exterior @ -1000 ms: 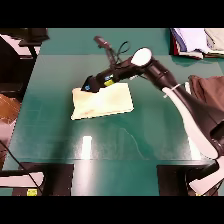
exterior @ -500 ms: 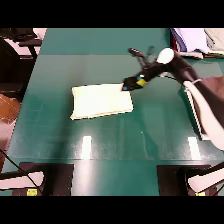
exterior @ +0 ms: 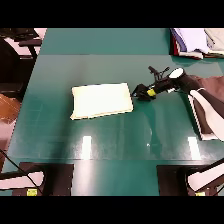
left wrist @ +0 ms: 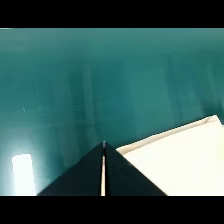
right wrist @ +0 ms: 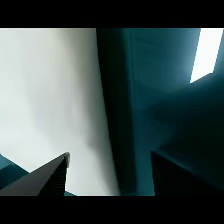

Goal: Fold the shirts.

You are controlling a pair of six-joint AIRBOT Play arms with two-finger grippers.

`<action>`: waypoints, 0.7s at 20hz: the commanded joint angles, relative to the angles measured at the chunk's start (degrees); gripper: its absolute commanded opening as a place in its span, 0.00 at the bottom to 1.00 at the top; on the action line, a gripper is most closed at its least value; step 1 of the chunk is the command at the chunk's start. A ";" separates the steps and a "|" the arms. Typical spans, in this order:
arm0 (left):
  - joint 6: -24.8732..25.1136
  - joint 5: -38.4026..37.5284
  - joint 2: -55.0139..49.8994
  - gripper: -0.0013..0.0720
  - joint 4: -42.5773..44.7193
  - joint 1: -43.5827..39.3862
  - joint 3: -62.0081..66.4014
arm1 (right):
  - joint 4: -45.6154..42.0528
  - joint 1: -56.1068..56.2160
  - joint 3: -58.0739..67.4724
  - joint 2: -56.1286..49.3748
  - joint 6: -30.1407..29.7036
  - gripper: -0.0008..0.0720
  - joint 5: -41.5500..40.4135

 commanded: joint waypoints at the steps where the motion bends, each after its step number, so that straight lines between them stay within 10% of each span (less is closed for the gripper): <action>1: 0.66 0.02 0.02 0.05 -0.57 0.02 0.07 | 5.95 3.74 3.04 -5.07 -1.42 0.80 -2.10; 7: 0.66 0.07 0.02 0.05 -3.30 0.02 0.07 | 6.03 10.91 14.80 -11.72 -1.81 0.03 -2.16; 14: 1.40 0.11 0.02 0.05 -1.84 -7.98 0.07 | 3.80 0.33 20.04 -4.37 -1.53 0.03 -2.58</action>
